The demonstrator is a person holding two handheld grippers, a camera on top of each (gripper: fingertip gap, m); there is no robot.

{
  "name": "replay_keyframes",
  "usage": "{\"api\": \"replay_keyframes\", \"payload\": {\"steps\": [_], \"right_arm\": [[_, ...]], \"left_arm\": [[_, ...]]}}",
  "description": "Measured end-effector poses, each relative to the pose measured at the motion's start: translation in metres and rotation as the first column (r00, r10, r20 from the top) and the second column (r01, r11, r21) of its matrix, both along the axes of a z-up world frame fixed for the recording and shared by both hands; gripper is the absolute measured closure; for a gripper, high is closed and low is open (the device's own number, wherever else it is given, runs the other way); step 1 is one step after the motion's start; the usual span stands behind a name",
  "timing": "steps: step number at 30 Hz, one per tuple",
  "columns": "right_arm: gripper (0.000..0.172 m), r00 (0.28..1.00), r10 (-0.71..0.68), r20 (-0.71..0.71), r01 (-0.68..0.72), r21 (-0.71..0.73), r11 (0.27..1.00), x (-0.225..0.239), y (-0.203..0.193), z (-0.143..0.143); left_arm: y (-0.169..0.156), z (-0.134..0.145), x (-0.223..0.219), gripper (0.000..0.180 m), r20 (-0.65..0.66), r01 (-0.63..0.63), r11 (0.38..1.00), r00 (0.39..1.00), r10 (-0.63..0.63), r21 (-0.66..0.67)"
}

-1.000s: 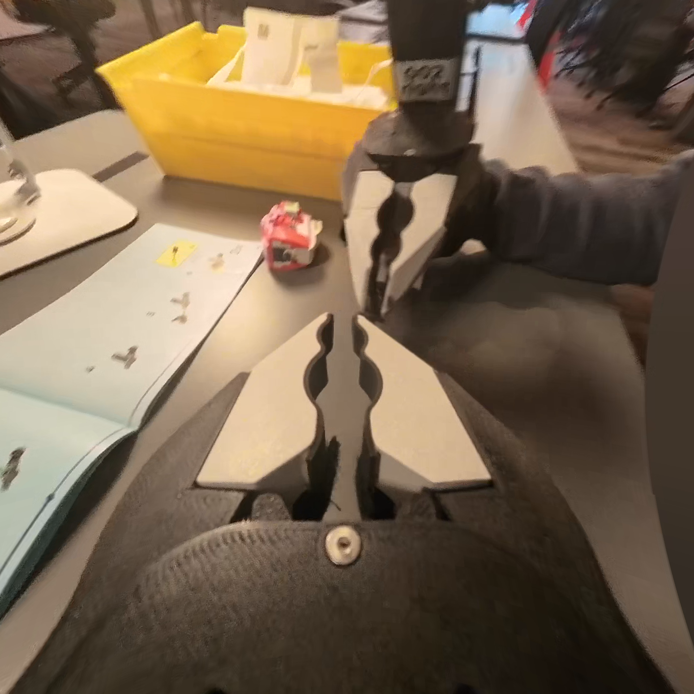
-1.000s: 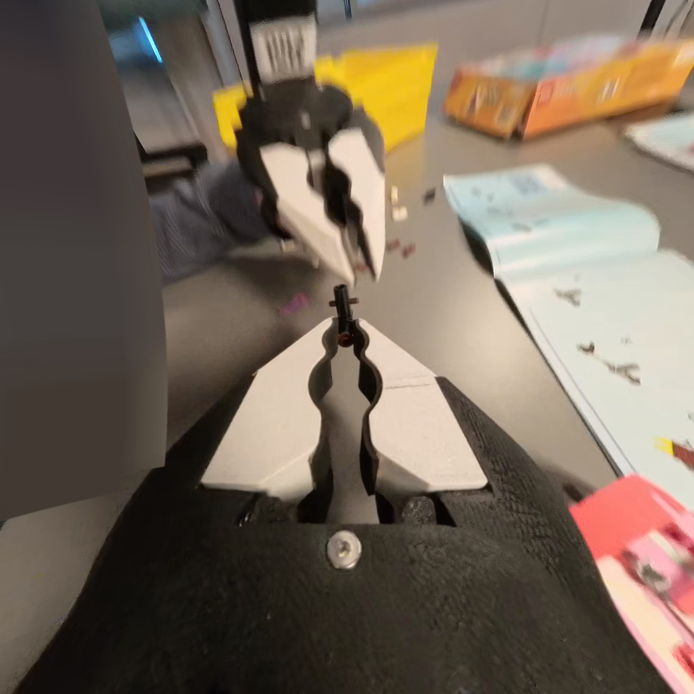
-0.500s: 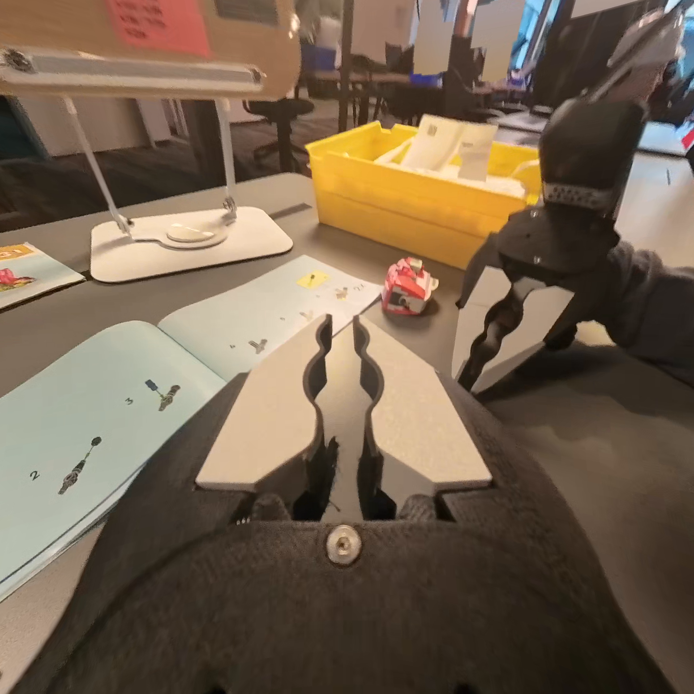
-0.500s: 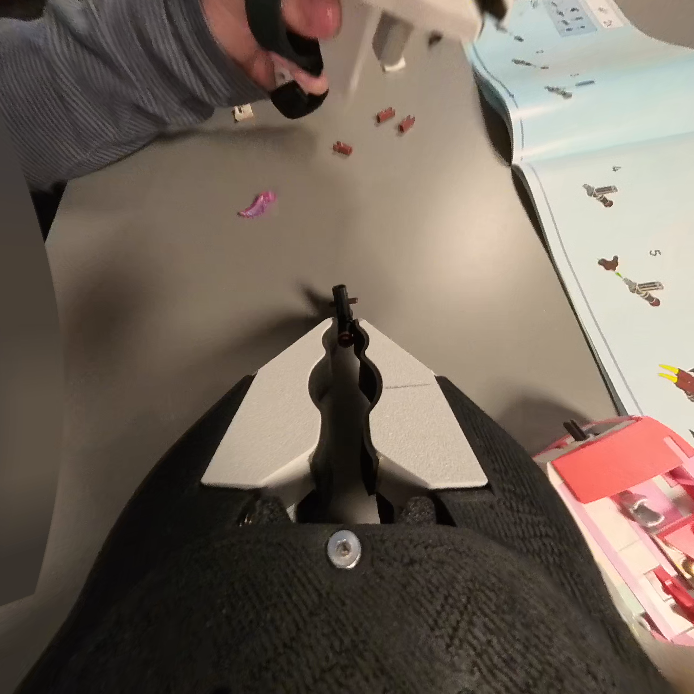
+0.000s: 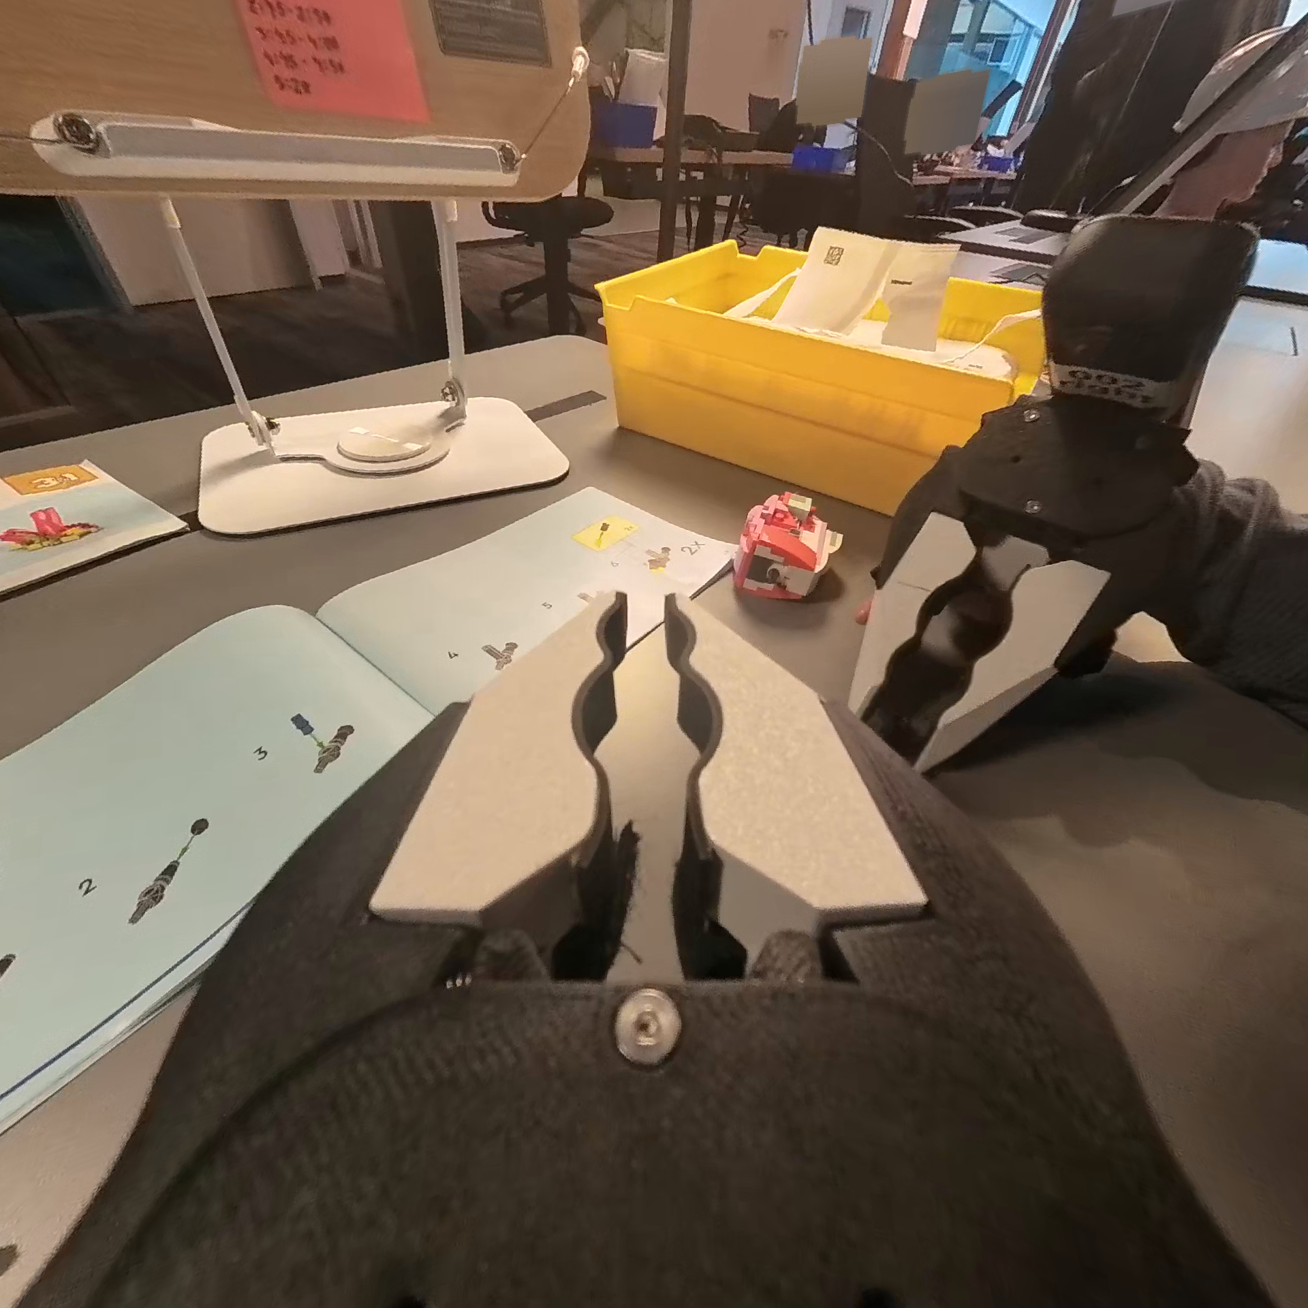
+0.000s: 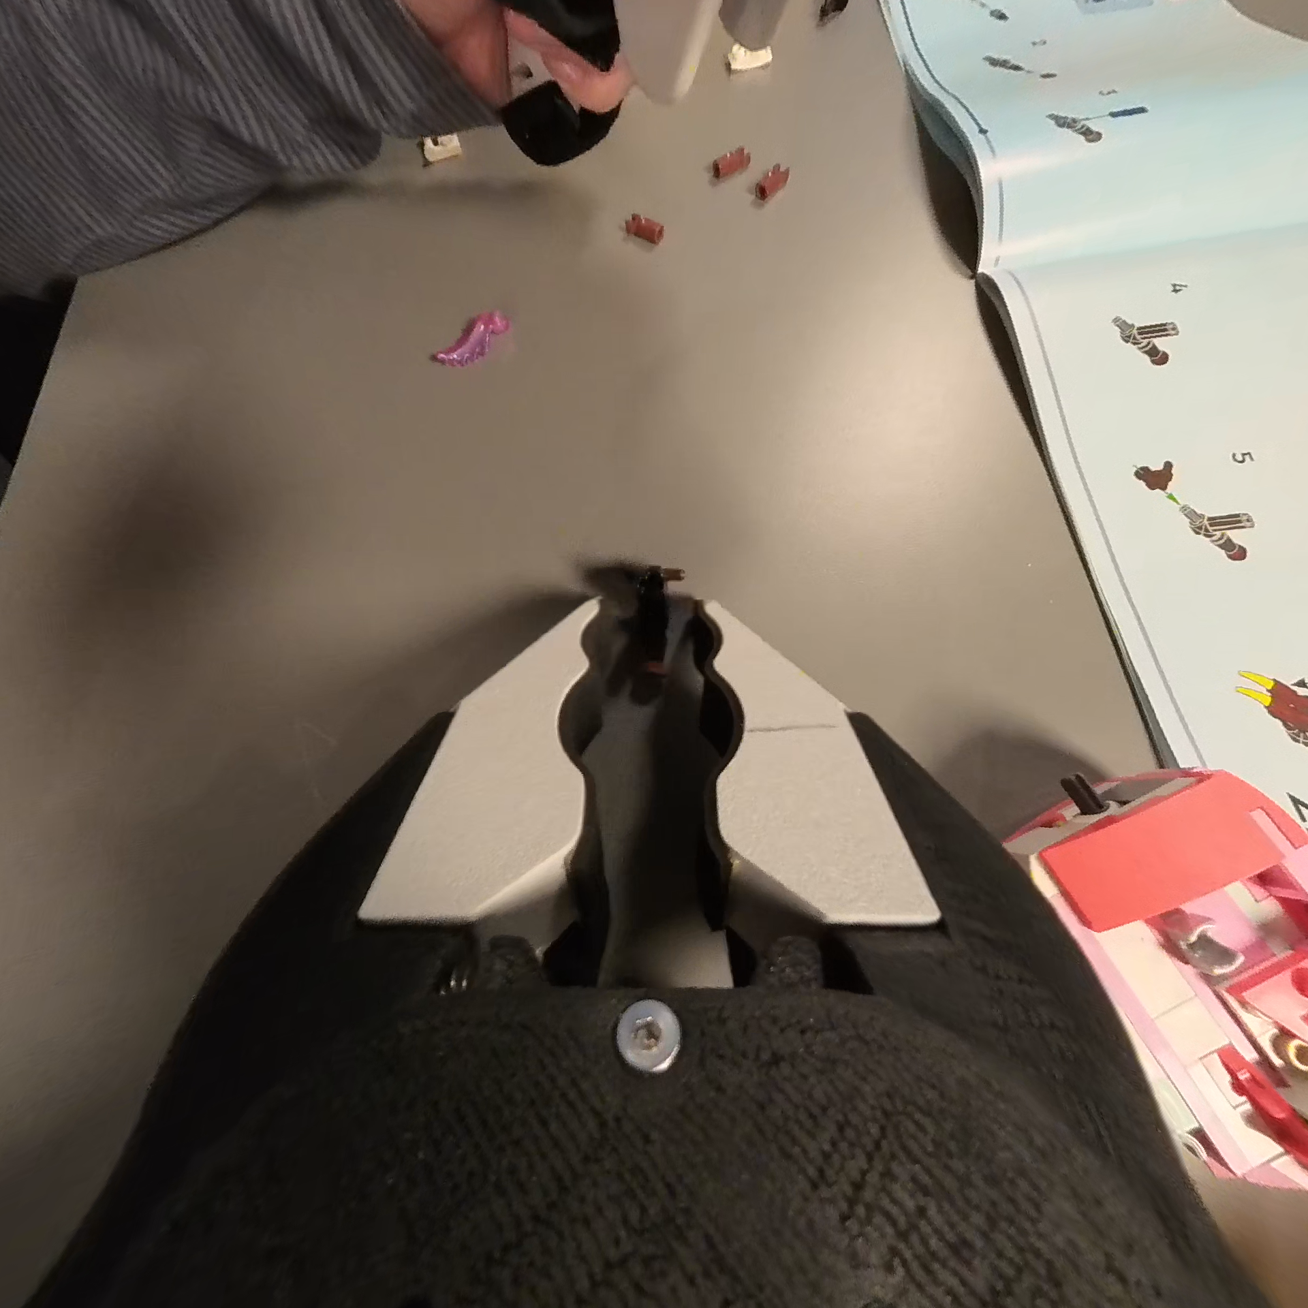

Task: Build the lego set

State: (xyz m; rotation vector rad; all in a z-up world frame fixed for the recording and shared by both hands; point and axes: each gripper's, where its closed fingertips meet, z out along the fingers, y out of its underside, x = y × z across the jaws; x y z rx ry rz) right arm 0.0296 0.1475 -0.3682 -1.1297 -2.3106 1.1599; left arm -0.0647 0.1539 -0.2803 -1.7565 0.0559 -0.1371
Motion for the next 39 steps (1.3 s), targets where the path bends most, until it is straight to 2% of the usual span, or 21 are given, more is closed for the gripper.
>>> {"api": "replay_keyframes", "payload": {"steps": [5, 9, 13, 17, 21, 28, 32, 39], "right_arm": [[0.13, 0.999, -0.017, -0.034, 0.016, -0.03, 0.999, -0.002, 0.002, 0.007], [0.128, 0.962, -0.099, -0.254, 0.046, -0.21, 0.977, -0.015, 0.009, 0.05], [0.135, 0.855, -0.269, -0.444, 0.103, -0.362, 0.926, -0.022, 0.036, 0.088], [0.147, 0.632, -0.43, -0.645, 0.201, -0.399, 0.895, -0.019, 0.066, 0.121], [0.15, 0.47, -0.517, -0.715, 0.258, -0.448, 0.856, -0.009, 0.084, 0.143], [0.159, 0.212, -0.535, -0.818, 0.516, -0.371, 0.772, 0.003, 0.116, 0.154], [0.167, 0.136, -0.536, -0.833, 0.63, -0.345, 0.696, 0.008, 0.133, 0.154], [0.171, 0.123, -0.539, -0.833, 0.672, -0.331, 0.663, 0.008, 0.14, 0.152]], "left_arm": [[0.001, -0.001, 0.0, 0.17, -0.009, -0.002, 1.0, 1.0, 0.002, -0.002], [0.001, 0.001, -0.003, 0.164, -0.012, -0.026, 1.0, 1.0, 0.026, 0.01], [0.001, 0.006, -0.008, 0.157, 0.005, -0.06, 0.997, 0.998, 0.06, 0.041], [-0.001, 0.009, -0.014, 0.155, 0.015, -0.089, 0.994, 0.996, 0.088, 0.061], [-0.001, 0.009, -0.014, 0.154, 0.007, -0.094, 0.994, 0.996, 0.094, 0.064], [0.0, 0.008, -0.012, 0.153, -0.049, -0.102, 0.993, 0.993, 0.105, 0.06], [0.0, 0.01, -0.011, 0.153, -0.056, -0.103, 0.992, 0.993, 0.107, 0.068], [0.001, 0.008, -0.011, 0.153, -0.059, -0.104, 0.993, 0.992, 0.107, 0.064]]}}
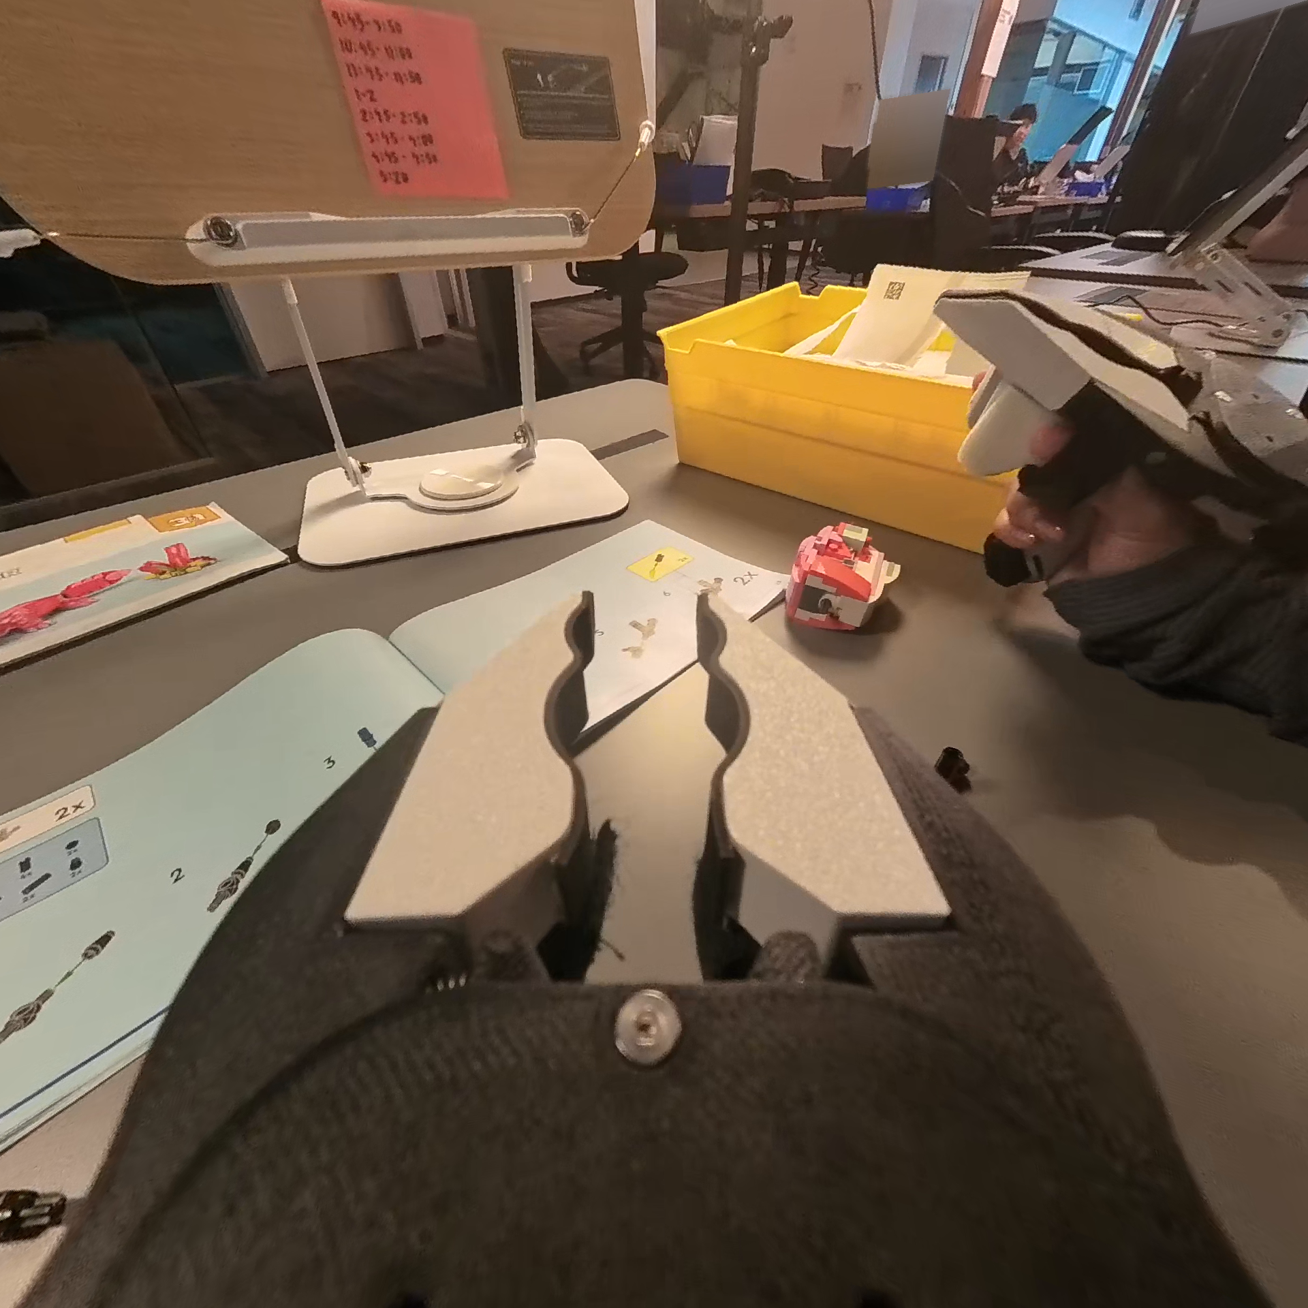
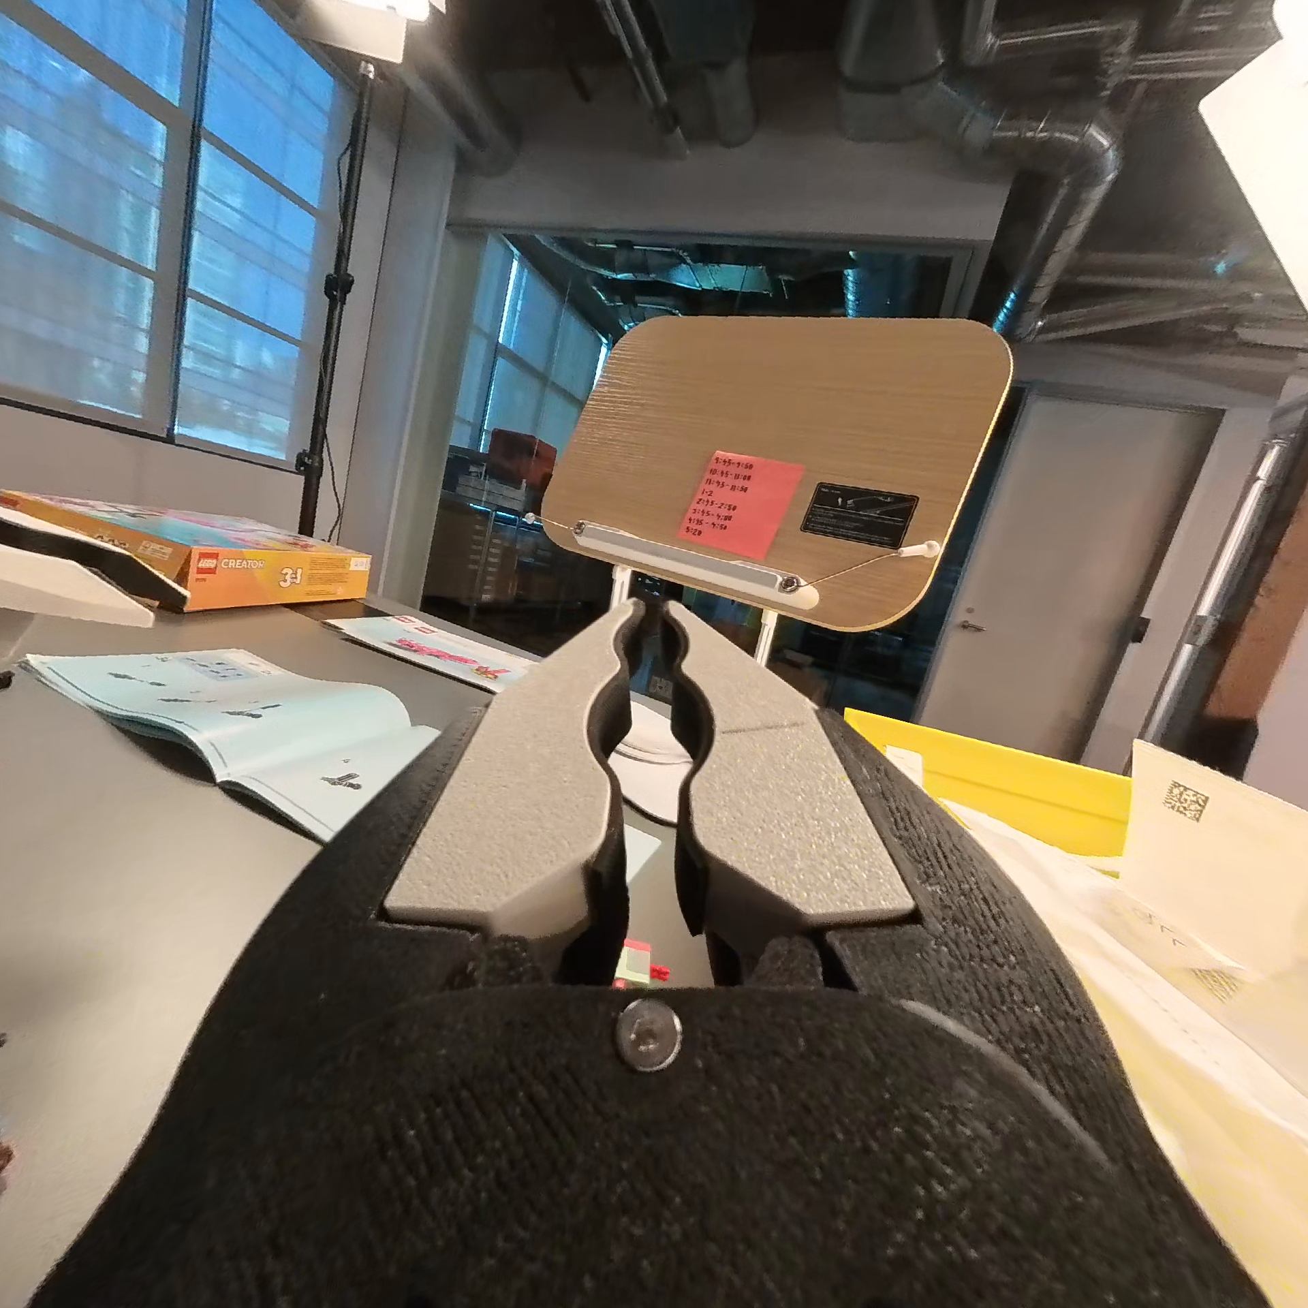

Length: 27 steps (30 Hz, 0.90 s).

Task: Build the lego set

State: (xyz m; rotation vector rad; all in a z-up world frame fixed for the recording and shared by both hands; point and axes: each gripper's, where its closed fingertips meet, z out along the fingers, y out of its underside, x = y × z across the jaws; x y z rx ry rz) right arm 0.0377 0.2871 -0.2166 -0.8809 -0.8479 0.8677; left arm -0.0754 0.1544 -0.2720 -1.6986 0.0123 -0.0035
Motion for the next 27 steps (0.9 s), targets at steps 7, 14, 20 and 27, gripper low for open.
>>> {"api": "replay_keyframes", "payload": {"steps": [7, 14, 20, 27], "right_arm": [[0.172, 0.999, 0.004, 0.032, -0.004, 0.004, 1.0, -0.003, -0.001, -0.005], [0.172, 0.999, 0.015, 0.044, -0.015, -0.005, 1.0, -0.005, -0.001, -0.008], [0.172, 0.999, 0.016, 0.052, -0.016, -0.005, 1.0, -0.005, -0.001, -0.009], [0.172, 0.998, 0.021, 0.065, -0.02, -0.01, 1.0, -0.007, -0.001, -0.012]], "left_arm": [[-0.001, 0.002, 0.001, 0.153, -0.004, 0.003, 1.0, 1.0, -0.003, 0.006], [-0.001, 0.001, 0.001, 0.153, -0.003, 0.003, 1.0, 1.0, -0.003, 0.002], [0.001, -0.002, 0.01, 0.16, -0.005, 0.052, 0.999, 0.999, -0.052, -0.014], [0.003, -0.004, 0.012, 0.16, -0.017, 0.057, 0.998, 0.998, -0.057, -0.024]]}}
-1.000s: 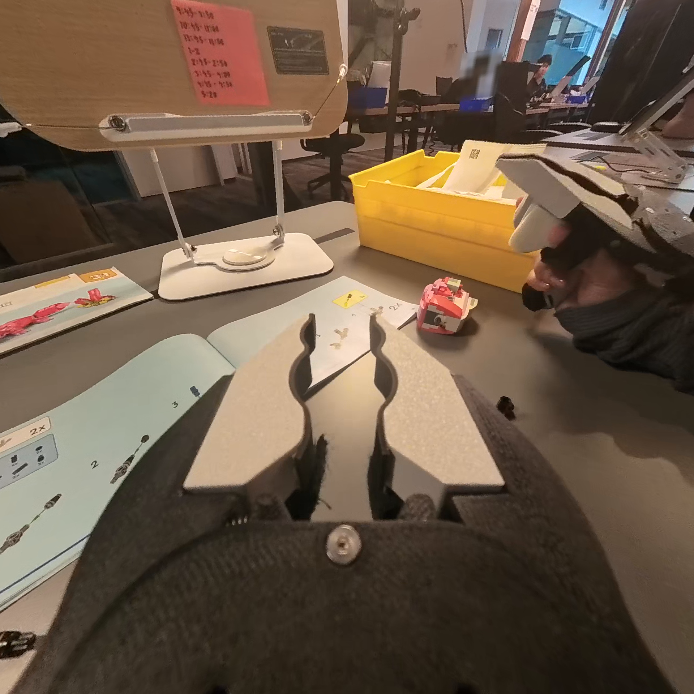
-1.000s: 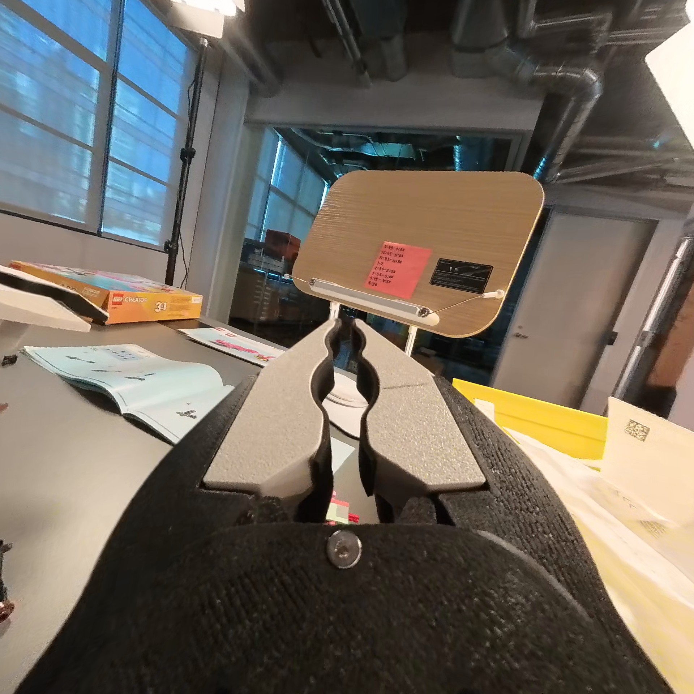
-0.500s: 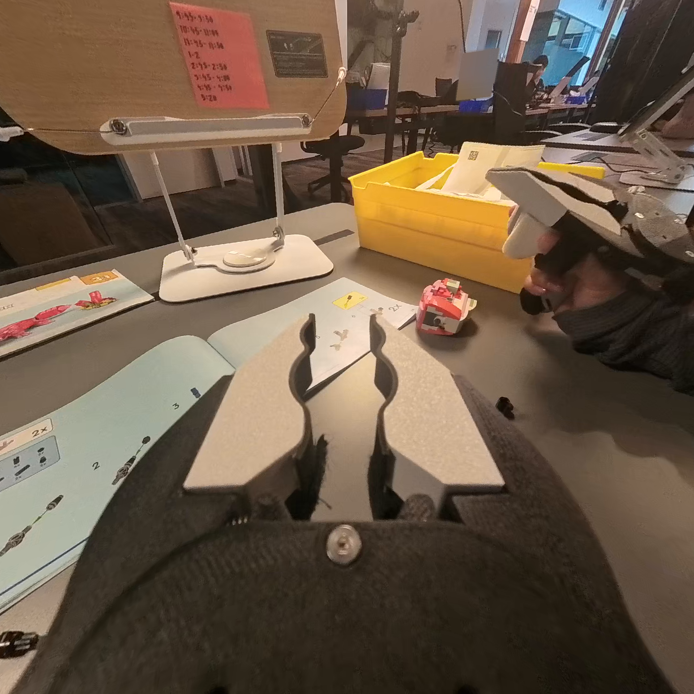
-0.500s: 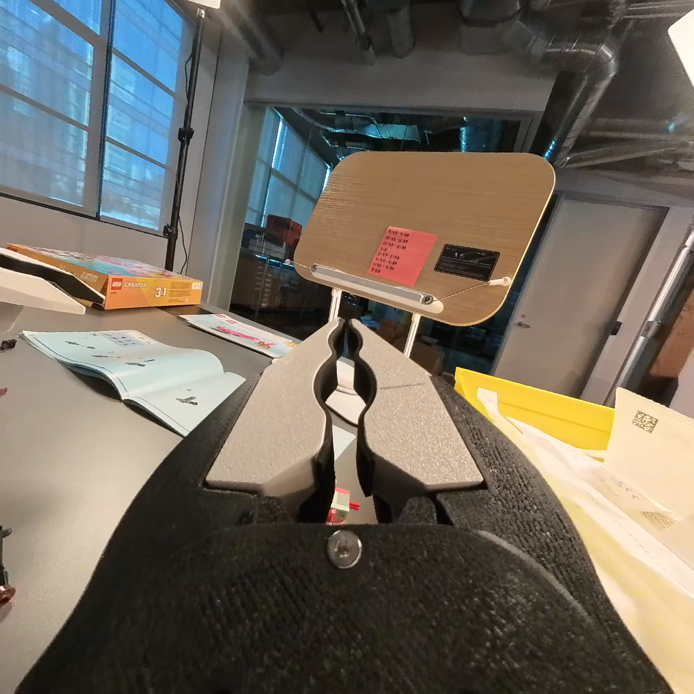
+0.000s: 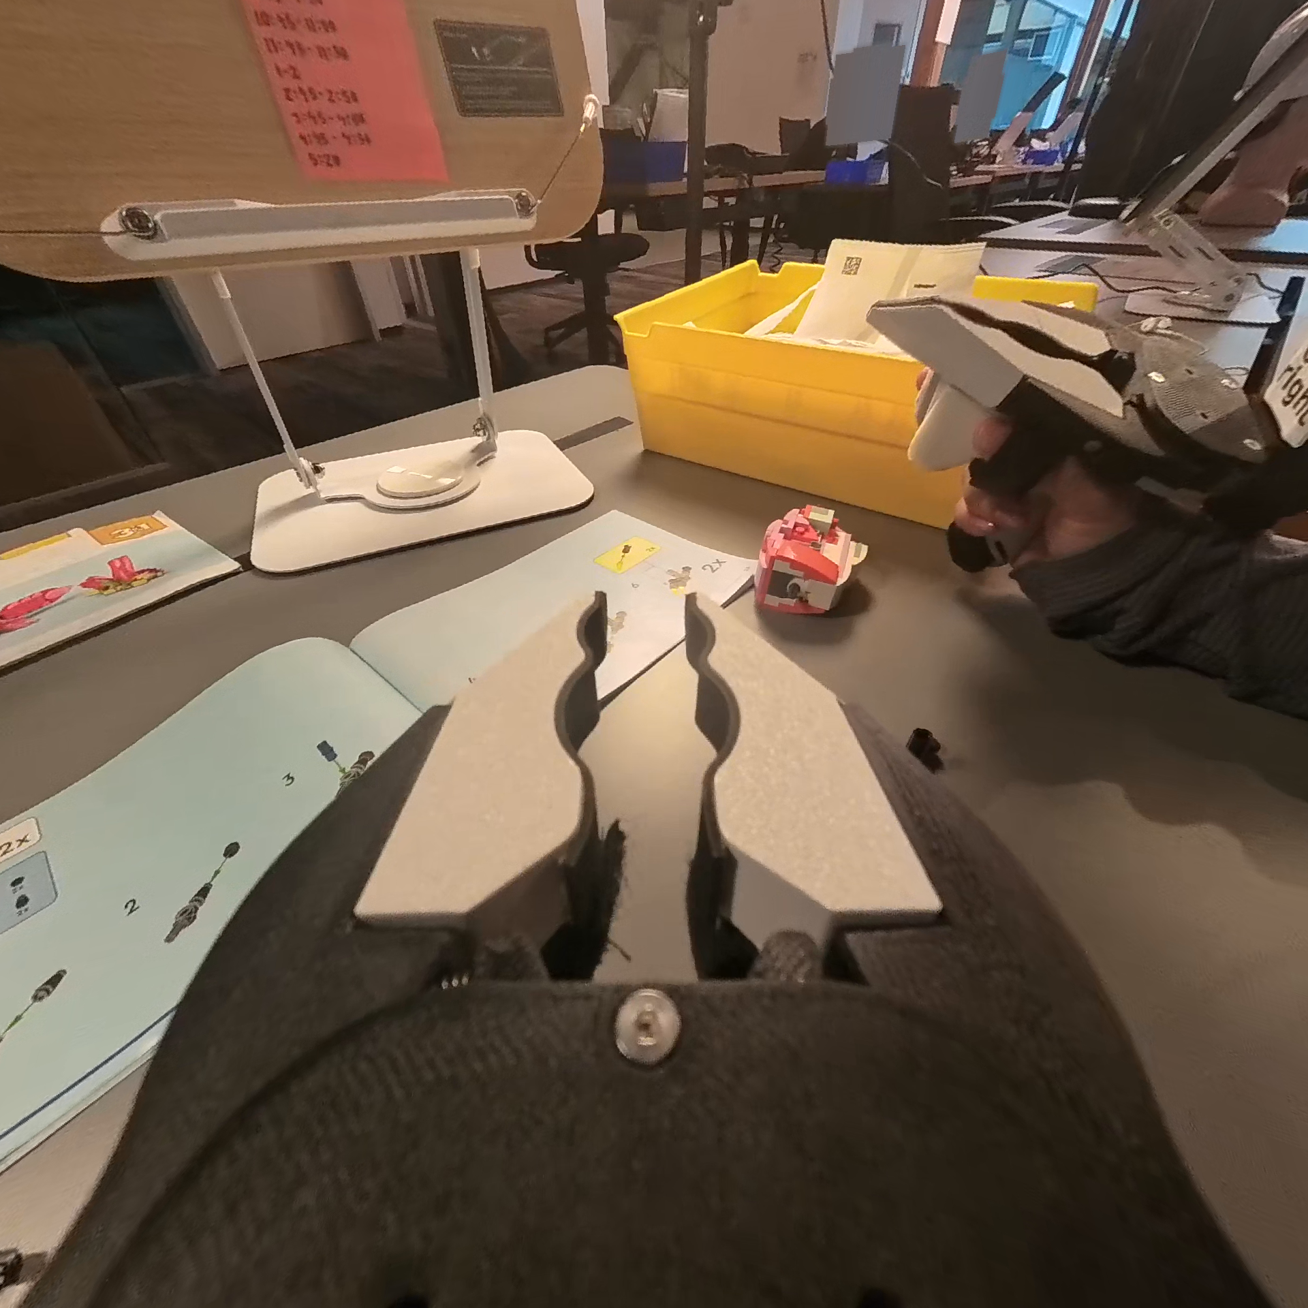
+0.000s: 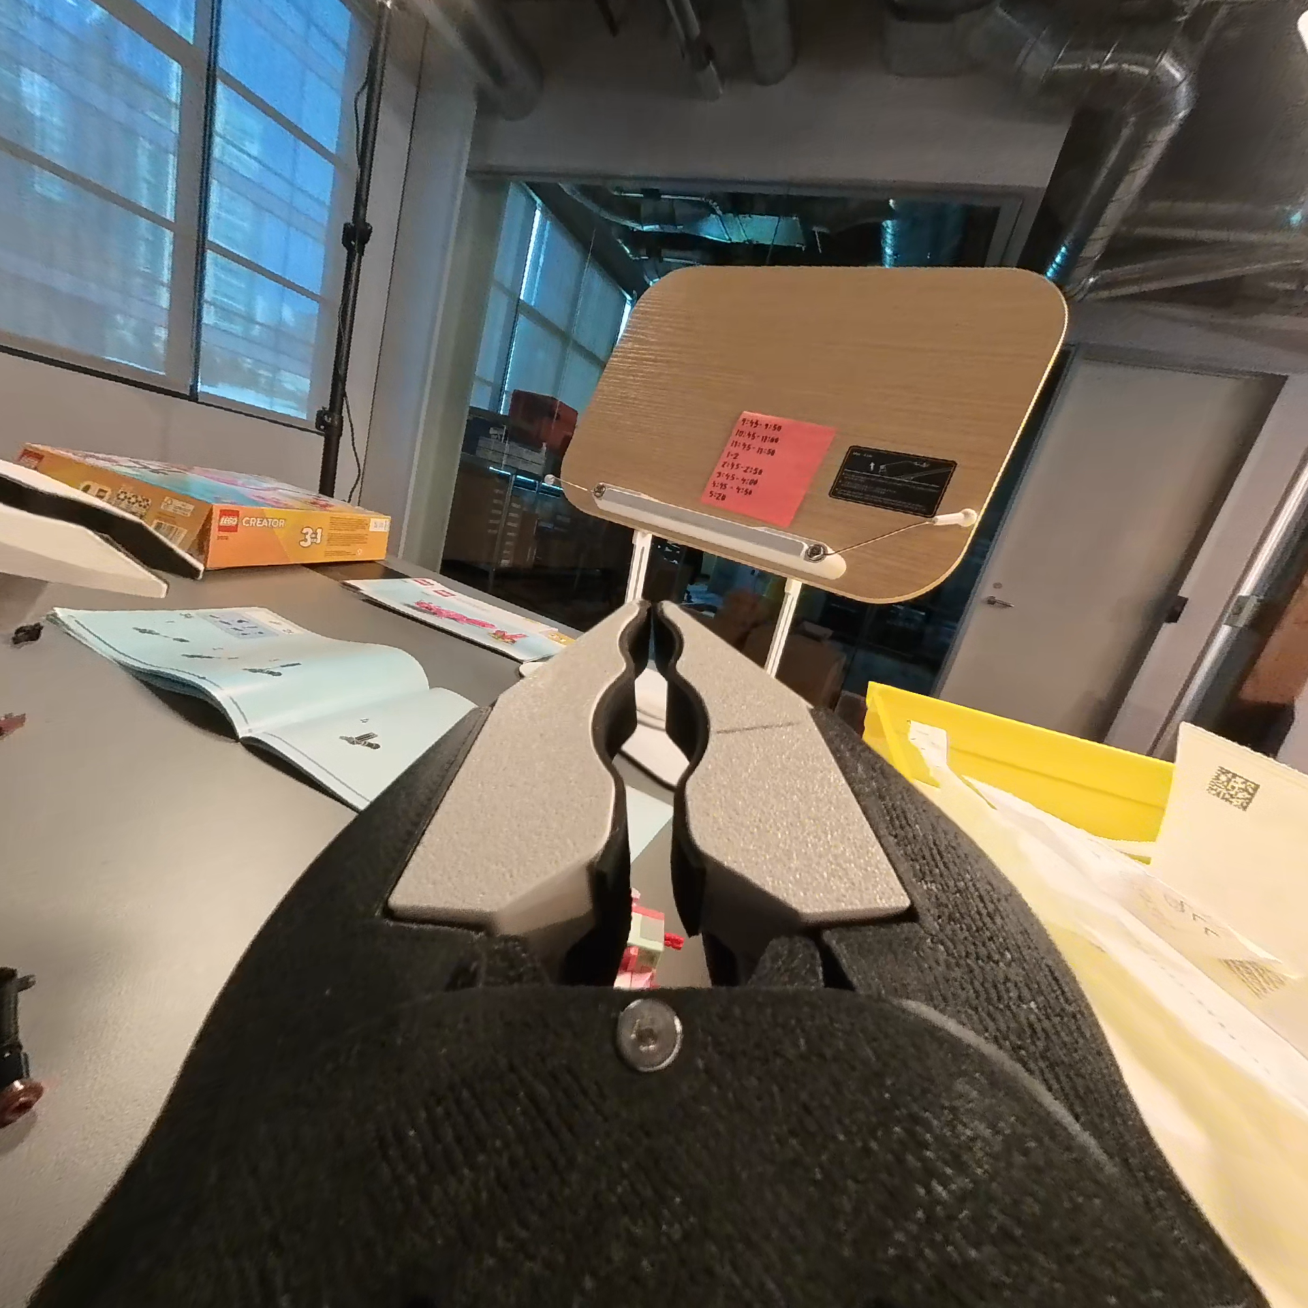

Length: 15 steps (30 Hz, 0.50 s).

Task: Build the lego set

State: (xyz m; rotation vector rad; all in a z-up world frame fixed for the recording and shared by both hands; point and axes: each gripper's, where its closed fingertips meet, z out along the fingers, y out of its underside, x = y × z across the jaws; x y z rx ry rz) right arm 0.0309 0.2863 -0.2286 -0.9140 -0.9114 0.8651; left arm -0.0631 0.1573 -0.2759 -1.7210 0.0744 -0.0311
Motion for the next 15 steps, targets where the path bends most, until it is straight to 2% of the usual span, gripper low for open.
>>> {"api": "replay_keyframes", "payload": {"steps": [15], "right_arm": [[0.172, 1.0, 0.018, 0.02, -0.018, -0.007, 1.0, -0.0035, -0.0018, -0.0035]], "left_arm": [[0.0011, -0.002, 0.0013, 0.16, -0.01, 0.003, 1.0, 1.0, -0.003, -0.011]]}}
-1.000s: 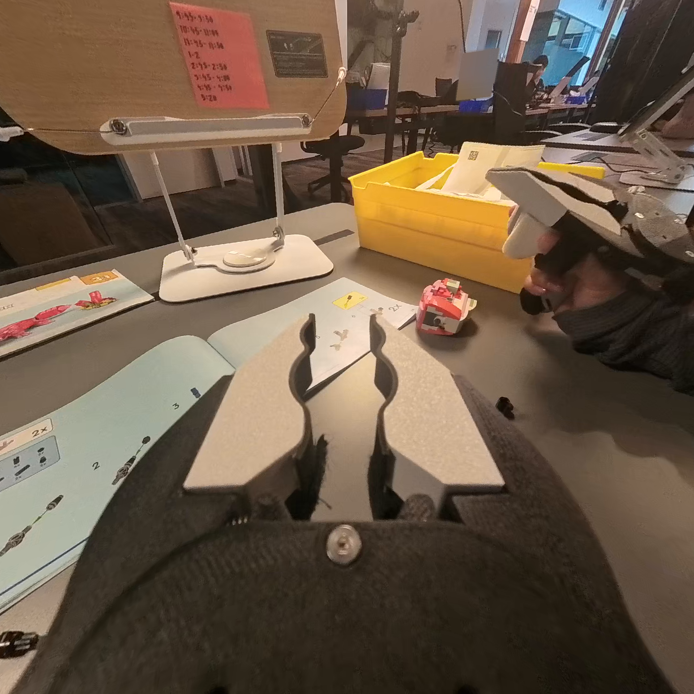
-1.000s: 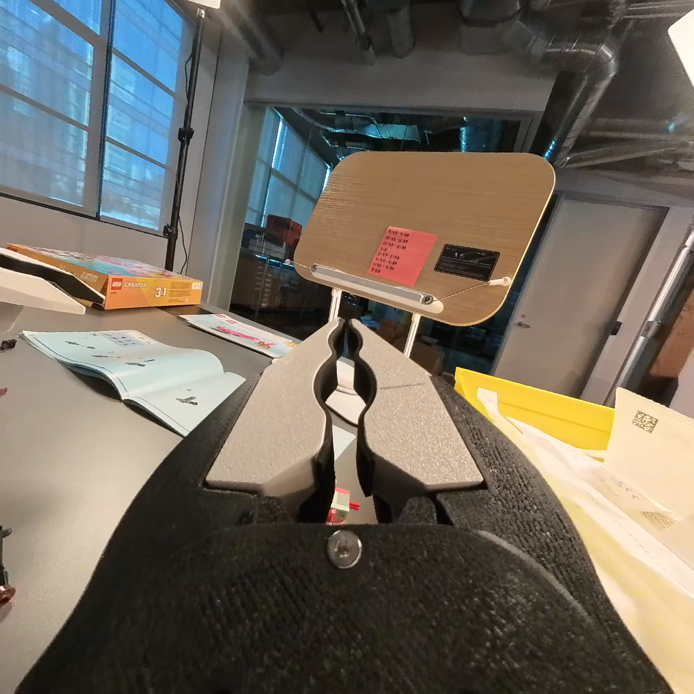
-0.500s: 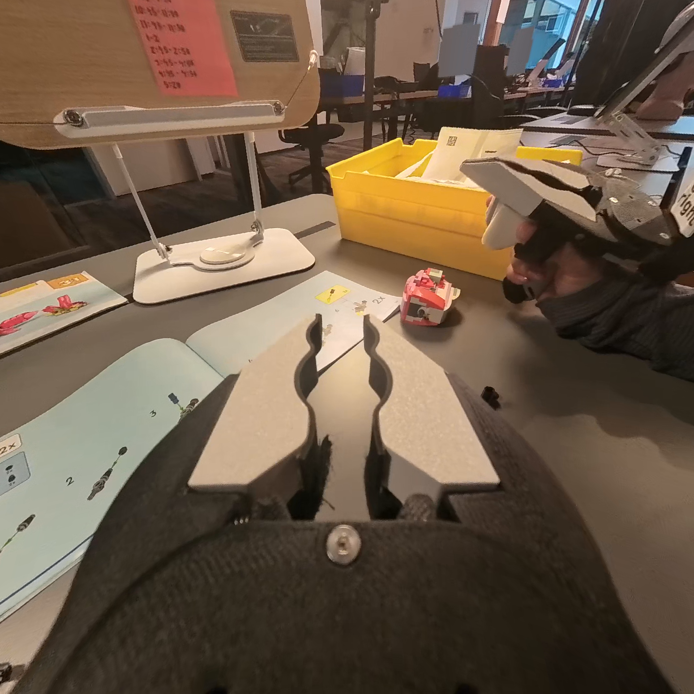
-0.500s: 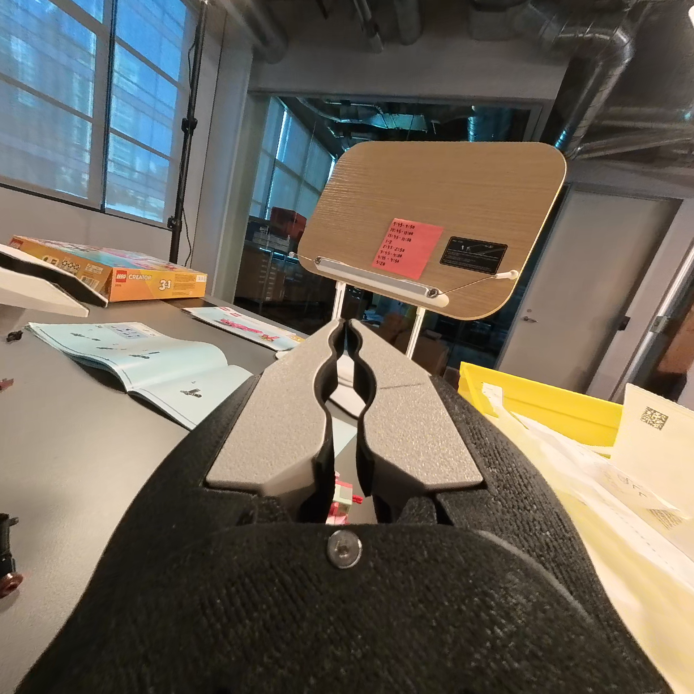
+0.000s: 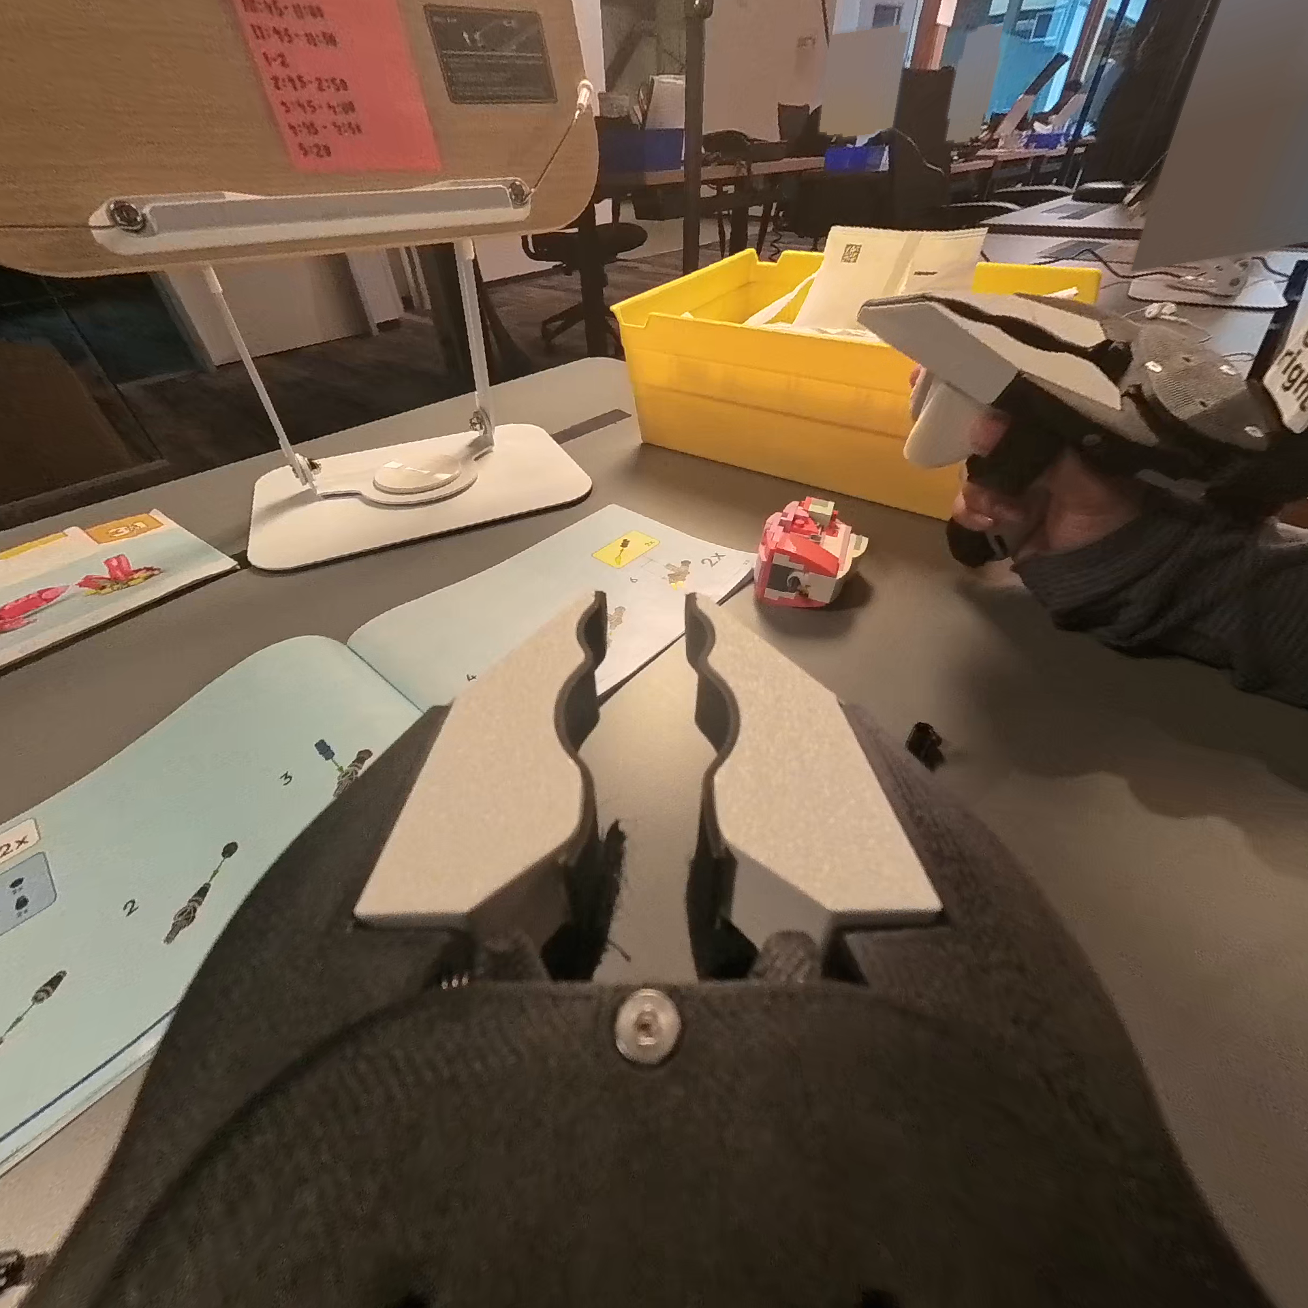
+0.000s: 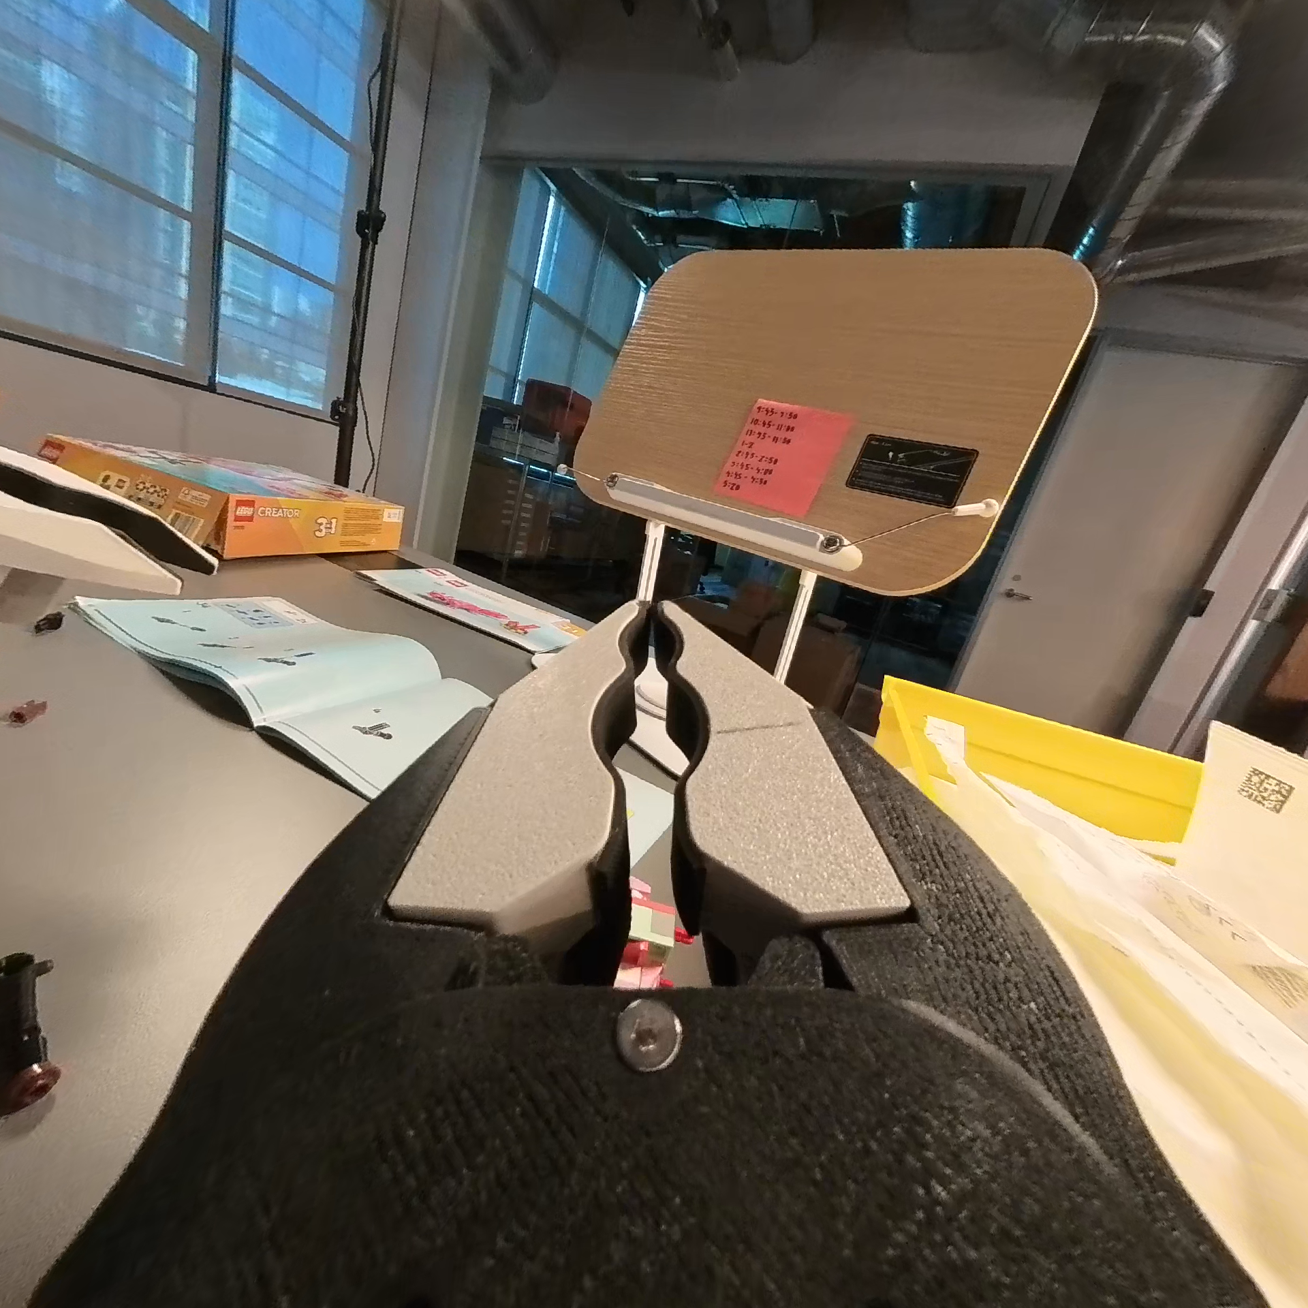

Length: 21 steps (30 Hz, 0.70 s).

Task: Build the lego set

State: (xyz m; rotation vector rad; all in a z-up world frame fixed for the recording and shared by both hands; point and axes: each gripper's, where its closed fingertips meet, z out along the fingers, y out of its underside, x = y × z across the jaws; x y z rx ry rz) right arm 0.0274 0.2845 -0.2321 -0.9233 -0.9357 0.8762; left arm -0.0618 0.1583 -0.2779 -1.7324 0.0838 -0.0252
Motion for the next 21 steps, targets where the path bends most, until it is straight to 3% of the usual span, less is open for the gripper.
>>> {"api": "replay_keyframes", "payload": {"steps": [16, 21], "right_arm": [[0.172, 1.0, 0.006, 0.003, -0.006, 0.009, 1.0, -0.001, -0.003, 0.0], [0.172, 1.0, 0.006, 0.014, -0.006, 0.018, 1.0, -0.003, -0.003, -0.003]], "left_arm": [[0.0, 0.0, -0.001, 0.16, -0.018, -0.009, 1.0, 1.0, 0.009, -0.003], [-0.009, 0.01, -0.024, 0.157, -0.074, -0.12, 0.992, 0.99, 0.122, 0.027]]}}
